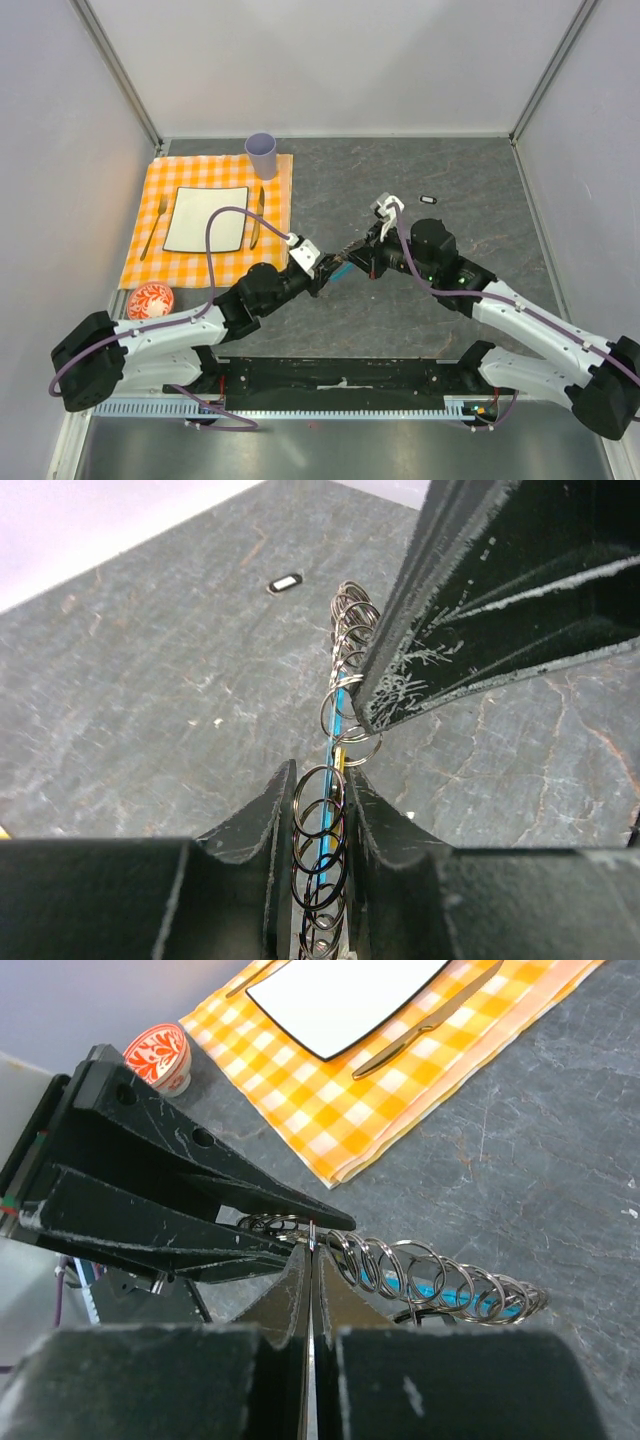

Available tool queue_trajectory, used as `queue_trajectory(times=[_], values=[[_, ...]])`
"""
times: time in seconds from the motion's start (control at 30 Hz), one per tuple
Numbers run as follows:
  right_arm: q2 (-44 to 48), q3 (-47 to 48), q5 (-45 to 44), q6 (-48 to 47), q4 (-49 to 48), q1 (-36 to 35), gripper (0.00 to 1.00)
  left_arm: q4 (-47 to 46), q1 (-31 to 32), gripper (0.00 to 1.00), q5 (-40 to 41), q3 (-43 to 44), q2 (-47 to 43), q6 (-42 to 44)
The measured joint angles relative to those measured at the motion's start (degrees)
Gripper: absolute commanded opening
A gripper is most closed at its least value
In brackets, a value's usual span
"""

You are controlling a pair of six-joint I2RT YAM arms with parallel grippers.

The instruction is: Put the keys on the keyring

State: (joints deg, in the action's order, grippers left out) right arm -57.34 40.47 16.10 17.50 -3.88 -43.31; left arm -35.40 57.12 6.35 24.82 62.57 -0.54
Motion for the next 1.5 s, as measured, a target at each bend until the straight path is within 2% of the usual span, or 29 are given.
queue_trajectory(times=[0.27, 0.63, 0.93, 1.13, 1.4, 1.43, 1.5], values=[[-5.62, 14.36, 1.25, -1.27, 17.29, -0.09, 0.0, -0.2, 0.02, 0.02, 0.42, -0.02, -3.45, 11.98], [-11.82, 23.32, 3.1, -4.66, 31.15, -0.09, 0.0, 3.74, 0.94, 0.04, 0.42, -0.02, -3.89, 24.33], [-15.93, 26.27, 4.66, -7.91, 35.67, 0.07, 0.0, 4.35, 1.46, 0.04, 3.3, -0.02, -1.99, 27.1], [-17.64, 26.88, 4.87, -10.64, 37.55, 0.09, 0.0, 4.39, 1.86, 0.08, 5.09, -0.02, -0.22, 27.71], [-16.79, 26.73, 5.33, -10.16, 42.16, 0.09, 0.0, 5.6, -0.28, 0.32, 9.84, -0.02, 0.68, 26.08], [-16.63, 26.73, 5.42, -9.88, 42.18, 0.09, 0.0, 5.55, -0.39, 0.31, 9.88, -0.04, 0.66, 25.44], [-16.59, 26.75, 5.53, -9.66, 42.21, 0.09, 0.0, 5.05, -0.37, 0.23, 9.73, -0.26, 0.52, 23.91]])
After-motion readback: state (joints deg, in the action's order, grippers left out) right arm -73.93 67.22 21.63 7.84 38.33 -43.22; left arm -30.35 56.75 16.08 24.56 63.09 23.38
